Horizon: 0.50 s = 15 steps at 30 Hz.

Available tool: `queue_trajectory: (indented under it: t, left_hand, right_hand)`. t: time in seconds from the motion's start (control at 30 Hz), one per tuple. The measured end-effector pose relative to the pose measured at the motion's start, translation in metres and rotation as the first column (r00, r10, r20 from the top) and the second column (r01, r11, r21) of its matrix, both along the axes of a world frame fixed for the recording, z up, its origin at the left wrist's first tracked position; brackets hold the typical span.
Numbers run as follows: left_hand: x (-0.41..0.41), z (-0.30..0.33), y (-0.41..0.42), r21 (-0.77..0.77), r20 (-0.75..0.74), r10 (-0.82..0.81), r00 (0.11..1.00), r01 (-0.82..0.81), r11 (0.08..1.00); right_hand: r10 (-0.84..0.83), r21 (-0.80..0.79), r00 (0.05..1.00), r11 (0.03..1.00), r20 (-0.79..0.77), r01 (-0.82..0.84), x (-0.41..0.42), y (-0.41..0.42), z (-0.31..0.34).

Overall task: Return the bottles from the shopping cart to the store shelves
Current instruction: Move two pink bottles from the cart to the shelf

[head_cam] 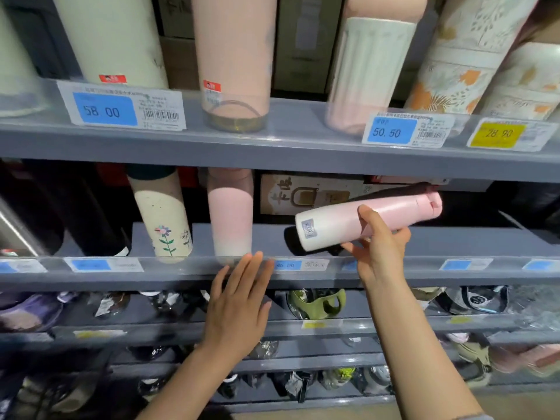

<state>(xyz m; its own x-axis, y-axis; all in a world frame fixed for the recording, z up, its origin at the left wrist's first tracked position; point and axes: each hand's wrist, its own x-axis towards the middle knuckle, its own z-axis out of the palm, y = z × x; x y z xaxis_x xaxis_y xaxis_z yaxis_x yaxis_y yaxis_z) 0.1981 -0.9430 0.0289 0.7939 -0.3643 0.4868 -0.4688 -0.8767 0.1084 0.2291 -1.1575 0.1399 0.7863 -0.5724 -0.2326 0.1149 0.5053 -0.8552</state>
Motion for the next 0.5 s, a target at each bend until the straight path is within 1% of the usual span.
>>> queue_trajectory:
  t: [0.13,0.27,0.4,0.5]
  left_hand:
    - [0.004,0.007,-0.003,-0.027,-0.005,0.036,0.999,-0.036,0.999]
    - [0.004,0.005,-0.009,-0.034,0.009,0.053,0.999,-0.053,0.998]
    - [0.005,0.002,-0.010,-0.061,0.031,0.075,0.997,-0.073,0.995]
    - [0.006,0.001,-0.009,-0.053,0.026,0.086,0.996,-0.085,0.995]
  right_hand:
    - [0.075,-0.155,0.997,0.985,0.015,-0.071,0.015,0.012,-0.007]
    - [0.216,-0.355,0.976,0.916,0.040,-0.188,0.024,0.023,-0.010]
    - [0.317,-0.582,0.948,0.770,-0.006,-0.261,0.031,0.033,-0.010]
    - [0.383,-0.692,0.917,0.632,-0.113,-0.349,0.035,0.038,-0.007]
